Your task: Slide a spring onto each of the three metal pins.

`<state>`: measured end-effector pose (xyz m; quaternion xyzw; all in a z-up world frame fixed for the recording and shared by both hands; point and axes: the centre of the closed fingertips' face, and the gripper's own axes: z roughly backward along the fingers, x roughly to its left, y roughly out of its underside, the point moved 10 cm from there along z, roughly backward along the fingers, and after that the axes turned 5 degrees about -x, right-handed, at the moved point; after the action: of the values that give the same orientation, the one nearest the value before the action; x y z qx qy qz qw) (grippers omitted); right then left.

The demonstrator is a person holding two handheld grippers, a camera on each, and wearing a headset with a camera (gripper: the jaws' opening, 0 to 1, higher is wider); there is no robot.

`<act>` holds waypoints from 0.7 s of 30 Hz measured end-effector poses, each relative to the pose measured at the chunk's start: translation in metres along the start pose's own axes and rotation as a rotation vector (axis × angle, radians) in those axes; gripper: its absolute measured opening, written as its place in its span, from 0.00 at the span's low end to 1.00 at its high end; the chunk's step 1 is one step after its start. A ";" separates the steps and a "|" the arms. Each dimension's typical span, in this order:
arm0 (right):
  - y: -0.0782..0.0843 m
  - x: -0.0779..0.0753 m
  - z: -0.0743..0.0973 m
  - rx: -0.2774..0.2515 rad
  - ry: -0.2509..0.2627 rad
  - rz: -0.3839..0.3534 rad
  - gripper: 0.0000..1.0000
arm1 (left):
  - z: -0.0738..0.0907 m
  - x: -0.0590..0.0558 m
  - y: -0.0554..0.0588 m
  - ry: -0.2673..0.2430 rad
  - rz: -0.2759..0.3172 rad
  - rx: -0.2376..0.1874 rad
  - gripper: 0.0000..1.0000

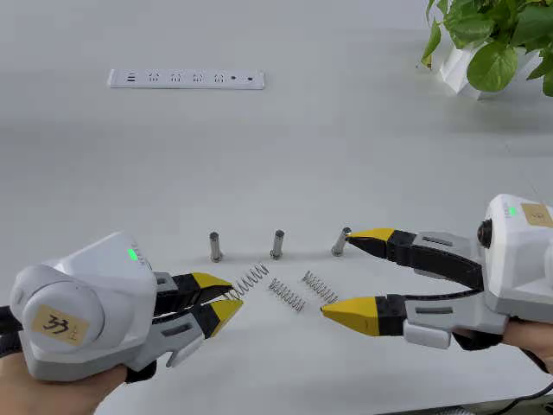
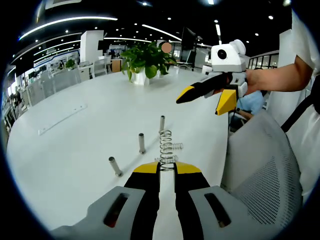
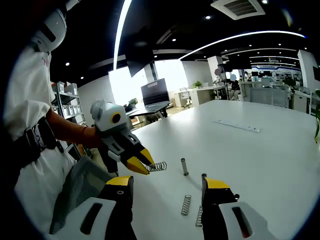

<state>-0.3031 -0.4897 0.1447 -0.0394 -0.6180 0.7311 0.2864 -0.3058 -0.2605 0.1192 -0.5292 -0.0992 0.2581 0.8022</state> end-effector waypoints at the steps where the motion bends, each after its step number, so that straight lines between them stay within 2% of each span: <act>1: -0.001 0.001 -0.002 -0.013 -0.003 -0.021 0.49 | 0.000 -0.001 -0.002 0.001 0.001 -0.011 0.07; 3: -0.004 0.001 -0.007 -0.025 0.004 -0.067 0.44 | 0.001 -0.002 -0.007 0.006 0.009 -0.042 0.07; 5: -0.007 -0.004 -0.011 -0.072 0.004 -0.102 0.38 | 0.001 -0.003 -0.010 0.007 0.015 -0.061 0.07; 7: -0.007 -0.003 -0.013 -0.091 0.002 -0.151 0.34 | 0.002 -0.005 -0.013 0.009 0.020 -0.084 0.07; 10: -0.007 0.002 -0.020 -0.081 -0.006 -0.142 0.30 | 0.002 -0.008 -0.018 0.018 0.026 -0.116 0.07; 13: -0.009 0.002 -0.022 -0.103 -0.021 -0.184 0.29 | 0.001 -0.011 -0.021 0.029 0.024 -0.136 0.07; 16: -0.007 0.003 -0.024 -0.096 -0.019 -0.185 0.27 | 0.001 -0.012 -0.023 0.034 0.037 -0.156 0.07; 21: -0.009 0.004 -0.024 -0.126 -0.028 -0.227 0.19 | 0.000 -0.013 -0.026 0.043 0.043 -0.174 0.07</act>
<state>-0.2935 -0.4657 0.1488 0.0234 -0.6671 0.6543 0.3555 -0.3092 -0.2747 0.1440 -0.6042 -0.0928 0.2544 0.7494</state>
